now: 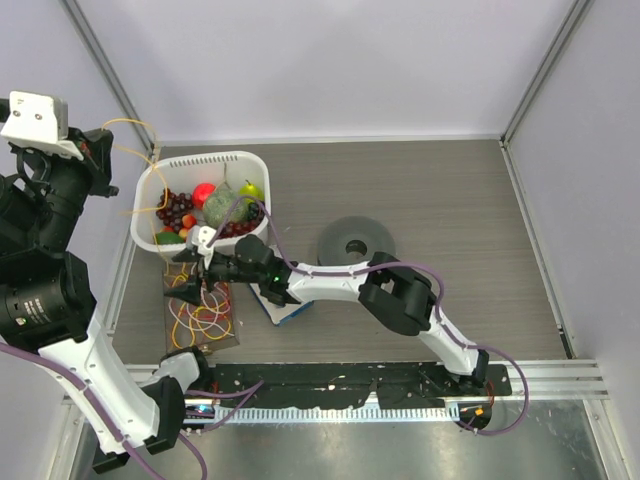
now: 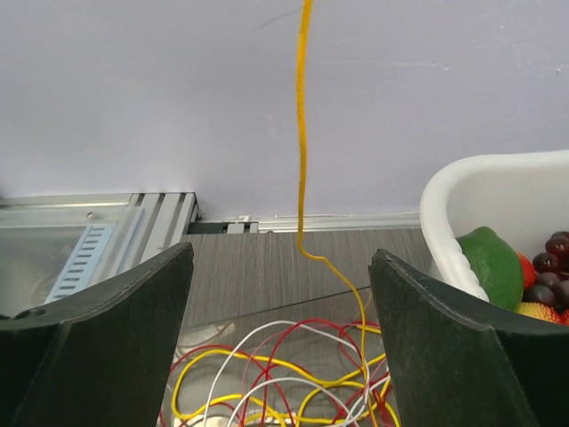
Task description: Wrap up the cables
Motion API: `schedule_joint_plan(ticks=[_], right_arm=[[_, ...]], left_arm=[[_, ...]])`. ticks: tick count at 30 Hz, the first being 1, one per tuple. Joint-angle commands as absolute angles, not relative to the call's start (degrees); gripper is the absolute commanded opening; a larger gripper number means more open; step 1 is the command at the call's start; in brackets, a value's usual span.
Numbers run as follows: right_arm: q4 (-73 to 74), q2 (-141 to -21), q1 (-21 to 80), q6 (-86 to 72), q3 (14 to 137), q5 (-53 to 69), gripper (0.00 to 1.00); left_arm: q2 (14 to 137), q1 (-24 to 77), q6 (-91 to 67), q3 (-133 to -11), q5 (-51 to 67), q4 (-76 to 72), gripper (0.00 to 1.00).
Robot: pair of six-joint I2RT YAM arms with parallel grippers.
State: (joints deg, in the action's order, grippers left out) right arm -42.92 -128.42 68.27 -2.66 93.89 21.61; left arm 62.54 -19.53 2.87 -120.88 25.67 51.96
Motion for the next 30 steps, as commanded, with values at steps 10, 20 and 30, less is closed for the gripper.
schedule_joint_plan(ticks=[10, 20, 30], right_arm=[[-42.4, -139.4, 69.8, -1.0, 109.9, 16.2, 0.43], [-48.2, -134.9, 70.7, -14.6, 116.4, 22.3, 0.01], [-53.2, -129.6, 72.2, -17.4, 115.0, 24.9, 0.01]], left_arm=[[63.5, -19.8, 0.4, -125.3, 25.7, 47.6, 0.00], [62.8, -19.8, -1.1, -117.3, 23.3, 48.7, 0.00], [63.1, -19.8, -0.4, -113.7, 17.6, 50.6, 0.00]])
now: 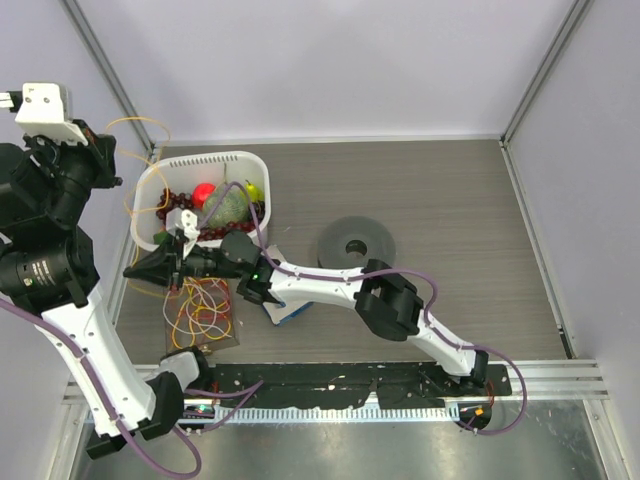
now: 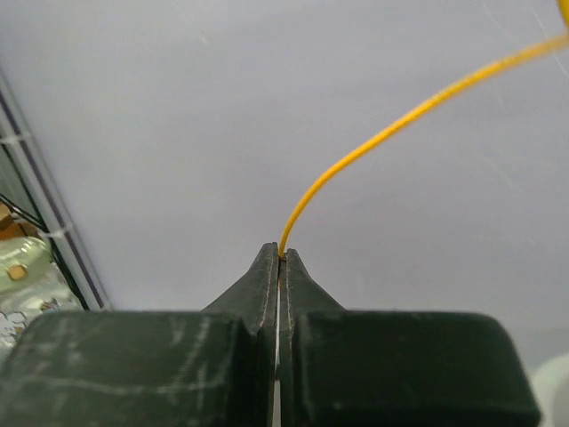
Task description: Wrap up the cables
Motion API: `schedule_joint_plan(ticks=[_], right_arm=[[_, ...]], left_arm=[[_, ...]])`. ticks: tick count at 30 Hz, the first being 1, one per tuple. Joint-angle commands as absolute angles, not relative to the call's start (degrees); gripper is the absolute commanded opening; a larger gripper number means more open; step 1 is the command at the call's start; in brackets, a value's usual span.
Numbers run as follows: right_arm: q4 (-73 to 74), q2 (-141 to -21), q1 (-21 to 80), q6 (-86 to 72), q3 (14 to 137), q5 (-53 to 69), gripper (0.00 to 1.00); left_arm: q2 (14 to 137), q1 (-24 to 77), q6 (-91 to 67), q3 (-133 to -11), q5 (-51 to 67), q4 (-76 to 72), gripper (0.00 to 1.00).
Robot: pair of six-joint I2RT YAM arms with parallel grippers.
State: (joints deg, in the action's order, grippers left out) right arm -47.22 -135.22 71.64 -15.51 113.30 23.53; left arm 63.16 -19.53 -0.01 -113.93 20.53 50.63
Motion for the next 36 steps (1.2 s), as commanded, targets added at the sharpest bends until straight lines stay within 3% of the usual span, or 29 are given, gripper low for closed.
schedule_joint_plan(ticks=[1, 8, 14, 20, 24, 30, 36], right_arm=[[-53.3, -129.4, 72.2, -17.5, 115.2, 24.7, 0.01], [-53.6, -129.6, 72.3, -21.4, 118.9, 23.8, 0.01], [-54.0, -124.0, 70.7, -19.3, 111.4, 23.4, 0.01], [-48.4, -107.7, 63.0, -15.2, 95.6, 26.0, 0.01], [-32.6, -95.7, 56.1, -7.8, 84.8, 27.3, 0.01], [-11.6, -80.4, 40.0, -0.5, 80.1, 27.3, 0.01], [-0.4, -68.9, 19.9, 7.6, 77.1, 26.5, 0.01]], left_arm=[[63.1, -19.8, -0.4, -113.6, 17.3, 50.9, 0.00], [63.6, -19.8, -0.6, -113.6, 17.0, 51.0, 0.00], [64.1, -19.8, -0.5, -112.5, 19.2, 51.0, 0.00], [66.1, -19.8, -2.5, -111.2, 28.1, 46.9, 0.00], [69.7, -19.0, -8.3, -111.8, 39.0, 42.6, 0.00], [74.3, -3.4, -9.4, -114.4, 37.9, 38.9, 0.00], [82.0, 13.4, -11.7, -117.2, 35.6, 37.5, 0.00]])
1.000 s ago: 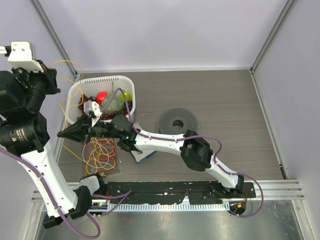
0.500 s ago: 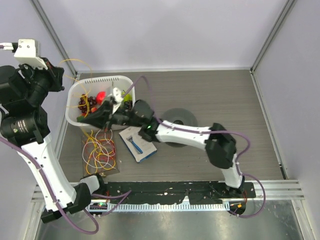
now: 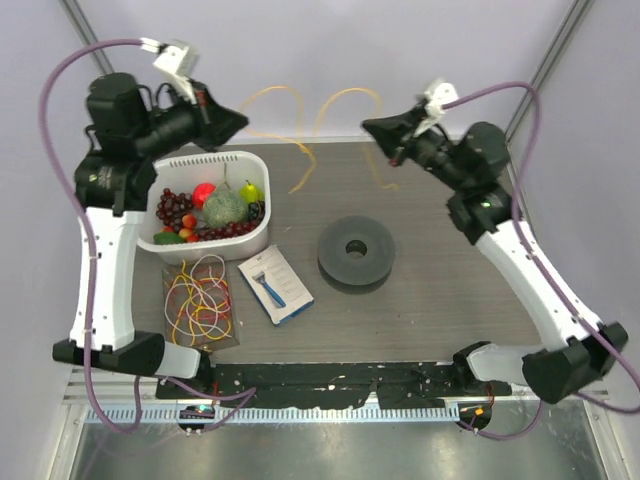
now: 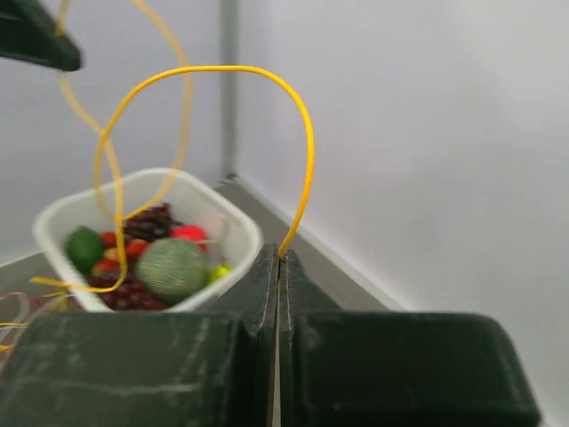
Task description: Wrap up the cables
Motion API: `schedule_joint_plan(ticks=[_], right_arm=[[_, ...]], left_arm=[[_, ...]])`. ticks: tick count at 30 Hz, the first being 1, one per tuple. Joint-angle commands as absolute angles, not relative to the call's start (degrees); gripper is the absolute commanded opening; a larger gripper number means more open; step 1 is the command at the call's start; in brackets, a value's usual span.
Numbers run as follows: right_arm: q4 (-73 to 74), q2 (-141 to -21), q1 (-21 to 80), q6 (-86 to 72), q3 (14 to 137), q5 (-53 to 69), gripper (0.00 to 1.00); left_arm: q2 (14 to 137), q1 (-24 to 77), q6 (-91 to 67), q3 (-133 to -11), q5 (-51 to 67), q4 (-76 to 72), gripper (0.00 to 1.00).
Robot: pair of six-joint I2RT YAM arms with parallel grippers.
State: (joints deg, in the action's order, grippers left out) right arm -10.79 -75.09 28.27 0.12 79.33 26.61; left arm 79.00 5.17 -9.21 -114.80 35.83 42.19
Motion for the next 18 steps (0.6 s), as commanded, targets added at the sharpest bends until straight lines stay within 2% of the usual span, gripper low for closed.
schedule_joint_plan(ticks=[1, 7, 12, 14, 18], right_arm=[[2.1, -67.3, 14.4, 9.0, 76.4, 27.8, 0.01], [9.0, -63.1, -7.9, 12.6, 69.7, 36.6, 0.01], [11.8, -63.4, -18.8, 14.2, 64.6, 40.2, 0.01], [12.4, -65.4, -23.4, 14.4, 64.2, 40.3, 0.01], [12.5, -69.5, -30.5, 14.7, 64.6, 40.9, 0.01]], left_arm=[[83.1, 15.4, -12.6, -117.1, 35.6, 36.6, 0.00], [90.3, 25.8, -16.4, -116.2, 36.4, 30.7, 0.00], [95.2, 29.1, -17.8, -114.8, 35.0, 25.3, 0.00], [97.0, 29.1, -17.1, -115.8, 33.0, 25.4, 0.00], [99.1, 28.8, -12.0, -120.1, 20.9, 30.8, 0.00]])
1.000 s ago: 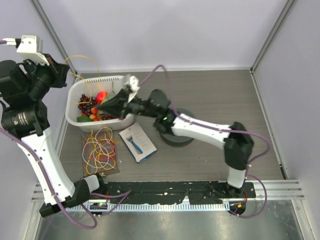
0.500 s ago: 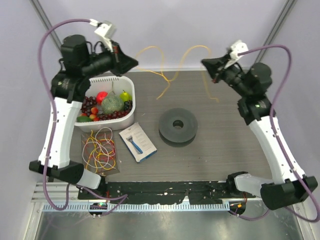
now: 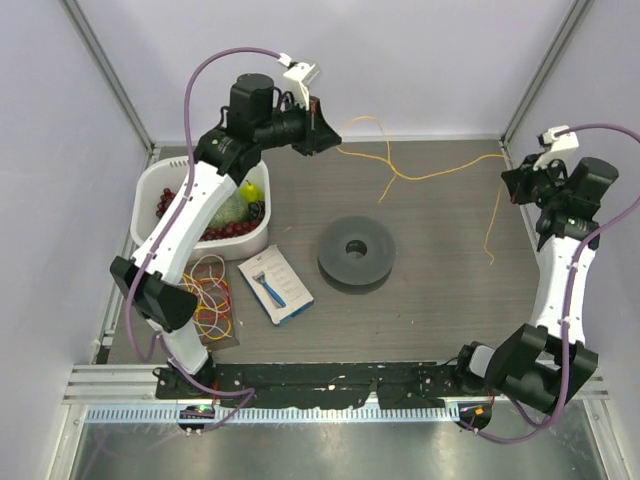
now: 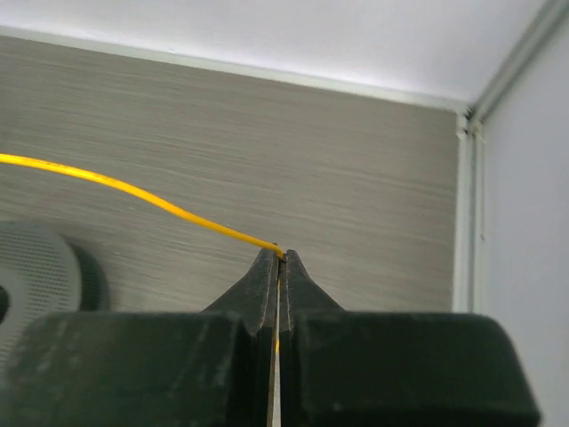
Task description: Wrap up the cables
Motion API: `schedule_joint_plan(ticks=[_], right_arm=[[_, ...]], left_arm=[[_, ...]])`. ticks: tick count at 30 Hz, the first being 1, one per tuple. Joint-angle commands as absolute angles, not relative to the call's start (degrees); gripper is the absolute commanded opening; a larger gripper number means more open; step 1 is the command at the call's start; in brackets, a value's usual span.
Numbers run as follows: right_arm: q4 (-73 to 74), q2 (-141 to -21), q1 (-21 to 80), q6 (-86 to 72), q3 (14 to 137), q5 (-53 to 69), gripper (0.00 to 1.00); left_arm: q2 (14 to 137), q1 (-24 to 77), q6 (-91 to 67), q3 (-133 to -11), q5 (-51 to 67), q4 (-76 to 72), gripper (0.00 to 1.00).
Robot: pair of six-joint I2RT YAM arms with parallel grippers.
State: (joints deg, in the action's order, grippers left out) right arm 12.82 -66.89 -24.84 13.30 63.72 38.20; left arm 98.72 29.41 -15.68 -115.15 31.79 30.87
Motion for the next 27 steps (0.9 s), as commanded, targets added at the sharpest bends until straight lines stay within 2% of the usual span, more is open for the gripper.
schedule_joint_plan(ticks=[1, 3, 5, 13, 15, 16, 17, 18, 21, 24, 27], right_arm=[[12.4, -70.0, -31.4, 14.7, 64.7, 41.1, 0.01], [13.1, -71.4, -33.2, 15.6, 64.3, 42.1, 0.01], [15.5, -71.9, -33.7, 18.2, 63.5, 43.9, 0.01], [26.4, -70.2, -30.2, 28.7, 59.1, 48.8, 0.01], [31.7, -70.2, -27.0, 34.1, 59.8, 48.9, 0.25], [36.0, -70.1, -25.9, 35.9, 60.7, 48.9, 0.44], [37.9, -69.8, -23.5, 38.5, 61.0, 49.2, 0.50], [39.7, -69.4, -22.4, 39.1, 61.4, 49.6, 0.62], [42.3, -67.7, -19.4, 39.6, 62.7, 53.9, 0.71], [43.4, -66.4, -17.3, 38.9, 65.5, 58.5, 0.72], [36.3, -63.5, -14.5, 32.1, 66.0, 60.6, 0.71]], left_arm=[[98.8, 28.7, -11.6, -119.9, 17.4, 31.0, 0.00], [97.5, 28.1, -12.0, -118.1, 10.8, 29.7, 0.00], [96.3, 26.9, -15.3, -115.8, 10.2, 27.3, 0.00], [94.7, 23.9, -35.0, -108.4, 33.5, 15.7, 0.00], [94.7, 24.4, -39.0, -106.6, 35.0, 15.0, 0.00], [94.4, 24.7, -40.9, -105.3, 35.0, 14.7, 0.00], [94.2, 24.9, -42.8, -103.6, 35.6, 13.5, 0.00], [94.0, 25.1, -44.7, -101.9, 36.5, 11.9, 0.00], [93.6, 25.6, -49.0, -97.4, 40.9, 5.4, 0.00], [93.5, 26.3, -50.3, -95.6, 42.4, 2.6, 0.00], [93.2, 26.9, -51.1, -95.1, 42.2, 1.2, 0.00]])
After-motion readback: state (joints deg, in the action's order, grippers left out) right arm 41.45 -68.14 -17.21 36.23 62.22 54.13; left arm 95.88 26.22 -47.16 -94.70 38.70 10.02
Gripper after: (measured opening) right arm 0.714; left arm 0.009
